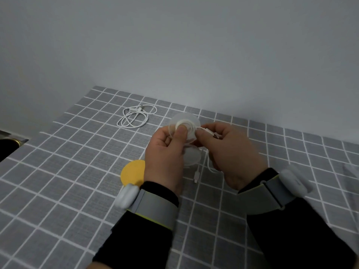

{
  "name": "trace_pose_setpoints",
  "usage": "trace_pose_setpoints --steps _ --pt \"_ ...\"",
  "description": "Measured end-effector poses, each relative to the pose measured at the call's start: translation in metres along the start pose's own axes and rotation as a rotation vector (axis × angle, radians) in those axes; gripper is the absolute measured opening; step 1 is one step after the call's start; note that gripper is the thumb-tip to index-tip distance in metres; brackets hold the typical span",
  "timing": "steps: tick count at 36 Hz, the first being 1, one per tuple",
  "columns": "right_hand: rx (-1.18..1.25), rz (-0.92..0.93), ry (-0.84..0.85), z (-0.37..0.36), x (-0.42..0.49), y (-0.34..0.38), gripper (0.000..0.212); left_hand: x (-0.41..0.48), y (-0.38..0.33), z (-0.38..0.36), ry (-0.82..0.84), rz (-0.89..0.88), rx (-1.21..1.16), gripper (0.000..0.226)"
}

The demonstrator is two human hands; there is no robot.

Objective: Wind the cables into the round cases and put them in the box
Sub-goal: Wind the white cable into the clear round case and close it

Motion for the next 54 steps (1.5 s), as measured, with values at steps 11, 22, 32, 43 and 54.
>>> trace_pose_setpoints --steps 11,22,32,43,54 --pt "-0.040 0.067 -0.068 0.005 0.002 0.005 0.013 0.000 0.002 -0.001 0.093 0.033 -0.001 0.010" --pt "-0.480 0.275 0.039 0.020 0.008 0.021 0.005 -0.001 0.001 -0.002 0.109 0.021 0.115 0.015" --pt "-0.686 0.299 0.326 0.048 0.010 0.037 0.006 -0.008 0.005 -0.007 0.258 -0.015 0.425 0.017" --pt "-0.713 0.276 0.278 0.045 0.011 0.032 0.026 -0.003 0.006 -0.003 0.179 -0.065 0.441 0.021" --pt "-0.813 0.255 0.237 0.029 0.008 0.028 0.024 0.002 0.004 0.002 0.030 -0.124 0.411 0.007"
Point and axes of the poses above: each hand's wrist, its own x-axis towards the middle knuckle, its own z-axis out of the back of the hand, y = z × x, the point moved 2 cm from there along x, towards the middle knuckle, and after that the axes turned 15 degrees about z, right-handed, at the moved point
